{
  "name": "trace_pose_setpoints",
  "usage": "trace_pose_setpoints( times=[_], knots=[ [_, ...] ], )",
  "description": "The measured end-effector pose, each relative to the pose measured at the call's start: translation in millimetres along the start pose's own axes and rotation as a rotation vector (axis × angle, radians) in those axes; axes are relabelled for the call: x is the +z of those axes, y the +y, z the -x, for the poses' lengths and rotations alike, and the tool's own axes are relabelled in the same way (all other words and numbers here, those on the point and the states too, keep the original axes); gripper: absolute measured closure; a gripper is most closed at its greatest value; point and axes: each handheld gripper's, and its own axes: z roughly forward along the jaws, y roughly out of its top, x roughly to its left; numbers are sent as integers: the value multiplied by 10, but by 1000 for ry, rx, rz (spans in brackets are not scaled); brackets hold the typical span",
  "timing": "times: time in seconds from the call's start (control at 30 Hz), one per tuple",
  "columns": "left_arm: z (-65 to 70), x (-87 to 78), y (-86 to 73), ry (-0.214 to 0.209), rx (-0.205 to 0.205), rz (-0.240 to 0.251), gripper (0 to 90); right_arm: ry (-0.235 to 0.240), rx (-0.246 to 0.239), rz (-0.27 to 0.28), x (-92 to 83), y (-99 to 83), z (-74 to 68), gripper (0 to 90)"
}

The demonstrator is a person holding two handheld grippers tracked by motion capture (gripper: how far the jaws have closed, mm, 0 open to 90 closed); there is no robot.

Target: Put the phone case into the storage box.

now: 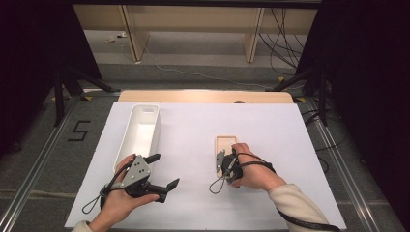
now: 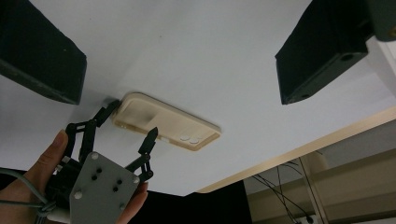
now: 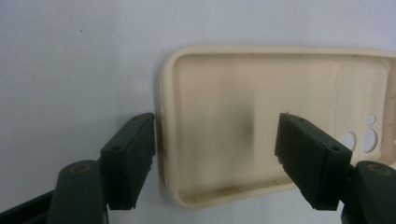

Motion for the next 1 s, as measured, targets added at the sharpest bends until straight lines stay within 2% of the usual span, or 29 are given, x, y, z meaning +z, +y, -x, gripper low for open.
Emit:
trace_pose_setpoints(
  times=[0.33,1.0],
  knots=[
    [3,4,-2,0,-1,1,14,37,-4,5,-3,3,-2,402],
    [9,8,-6,-7,2,-3,20,81,-54,-41,-31,63,-58,622]
  ],
)
